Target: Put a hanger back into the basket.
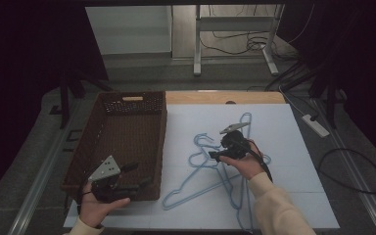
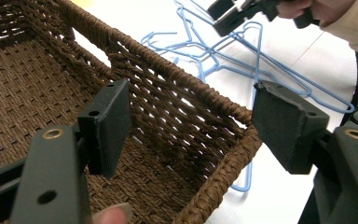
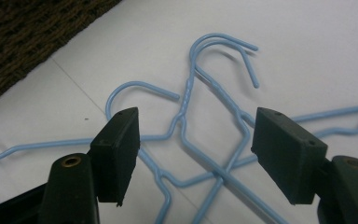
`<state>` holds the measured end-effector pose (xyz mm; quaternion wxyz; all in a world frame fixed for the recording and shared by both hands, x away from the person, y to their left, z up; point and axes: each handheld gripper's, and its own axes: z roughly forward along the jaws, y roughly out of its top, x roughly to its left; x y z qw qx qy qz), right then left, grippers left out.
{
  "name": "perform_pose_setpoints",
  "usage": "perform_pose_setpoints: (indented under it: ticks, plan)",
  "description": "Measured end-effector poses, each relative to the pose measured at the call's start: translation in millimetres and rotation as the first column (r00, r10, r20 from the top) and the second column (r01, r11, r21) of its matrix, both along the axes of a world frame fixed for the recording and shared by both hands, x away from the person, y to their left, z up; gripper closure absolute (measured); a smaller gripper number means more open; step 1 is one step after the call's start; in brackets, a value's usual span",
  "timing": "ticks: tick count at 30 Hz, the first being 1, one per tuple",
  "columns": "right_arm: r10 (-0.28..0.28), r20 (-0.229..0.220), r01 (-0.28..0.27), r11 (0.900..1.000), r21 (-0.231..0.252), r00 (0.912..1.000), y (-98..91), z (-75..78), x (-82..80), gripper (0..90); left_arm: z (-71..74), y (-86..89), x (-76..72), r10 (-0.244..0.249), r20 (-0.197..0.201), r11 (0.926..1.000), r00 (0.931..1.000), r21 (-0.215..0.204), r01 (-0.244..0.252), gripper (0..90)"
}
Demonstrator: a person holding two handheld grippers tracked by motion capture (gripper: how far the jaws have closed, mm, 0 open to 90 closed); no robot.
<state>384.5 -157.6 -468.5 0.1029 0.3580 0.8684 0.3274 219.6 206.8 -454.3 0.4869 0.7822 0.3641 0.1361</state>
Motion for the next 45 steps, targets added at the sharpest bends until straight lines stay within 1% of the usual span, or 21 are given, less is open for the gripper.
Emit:
perform_pose_setpoints:
  ticks: [3,6,8,13,16,17,20,28,31,34,36,39,41,42,44,45]
  plan:
    - [0.005,-0.005,-0.005,0.9996,-0.027,1.0000,9.6,-4.4,6.9,33.4,0.4,-0.4,-0.3,0.000,0.001,1.0000,1.0000,-0.005,0.000,29.4]
    - [0.002,-0.024,-0.003,0.9985,-0.054,0.9997,17.3,-9.2,13.4,34.1,0.7,-0.6,-0.5,-0.002,0.002,1.0000,1.0000,-0.006,0.002,29.4]
    - [-0.002,-0.039,0.000,0.9980,-0.064,0.9992,21.8,-13.5,18.5,35.7,0.8,-0.9,-0.6,-0.002,0.003,1.0000,1.0000,-0.005,0.002,29.4]
    - [-0.008,-0.056,0.002,0.9945,-0.104,0.9984,30.8,-23.0,26.4,38.2,1.2,-1.5,-1.0,-0.006,0.005,1.0000,1.0000,-0.002,0.006,29.4]
    - [-0.013,-0.066,0.006,0.9940,-0.109,0.9977,33.3,-26.3,28.9,39.0,1.9,-0.6,-1.0,-0.005,0.006,1.0000,1.0000,-0.004,0.005,29.4]
    - [-0.017,-0.073,0.008,0.9932,-0.116,0.9972,35.1,-29.2,31.3,40.6,1.9,-0.5,-1.1,-0.004,0.007,1.0000,1.0000,-0.006,0.004,29.4]
    - [-0.023,-0.083,0.013,0.9925,-0.121,0.9962,36.2,-31.5,33.3,42.3,1.8,-0.4,-1.1,-0.005,0.006,1.0000,1.0000,-0.005,0.005,29.4]
    - [-0.024,-0.094,0.010,0.9895,-0.144,0.9953,38.9,-35.3,35.4,46.0,1.6,-0.8,-0.9,-0.007,0.007,1.0000,0.9999,-0.004,0.007,29.3]
    - [-0.020,-0.096,0.004,0.9869,-0.161,0.9952,41.8,-36.6,35.4,50.0,2.0,-0.9,-1.2,-0.008,0.008,1.0000,0.9999,-0.005,0.008,29.3]
    - [-0.028,-0.096,0.011,0.9840,-0.178,0.9950,45.1,-38.0,34.6,56.7,2.0,-1.1,-1.2,-0.008,0.008,1.0000,0.9999,-0.003,0.008,29.3]
    - [-0.034,-0.108,0.014,0.9834,-0.181,0.9935,47.1,-38.3,34.0,63.0,2.0,-0.9,-1.2,-0.009,0.008,1.0000,0.9999,-0.001,0.009,29.3]
    - [-0.056,-0.113,0.033,0.9798,-0.197,0.9920,50.0,-38.3,32.8,71.4,2.3,-0.4,-1.2,-0.006,0.010,1.0000,0.9999,-0.004,0.006,29.3]
    - [-0.089,-0.120,0.064,0.9784,-0.197,0.9888,50.3,-37.9,33.0,77.1,2.3,-0.2,-1.2,-0.005,0.011,1.0000,0.9999,-0.004,0.006,29.3]
    - [-0.099,-0.127,0.073,0.9782,-0.195,0.9870,49.9,-37.6,33.5,77.6,2.3,-0.2,-1.2,-0.006,0.011,1.0000,0.9999,-0.003,0.006,29.3]
    - [-0.121,-0.142,0.094,0.9787,-0.182,0.9824,48.9,-37.3,34.2,80.1,2.5,-0.1,-1.4,-0.006,0.012,1.0000,0.9999,-0.003,0.006,29.3]
    - [-0.132,-0.149,0.107,0.9810,-0.162,0.9800,47.9,-37.1,34.5,84.6,2.6,0.1,-1.3,-0.005,0.012,1.0000,0.9999,-0.003,0.006,29.3]
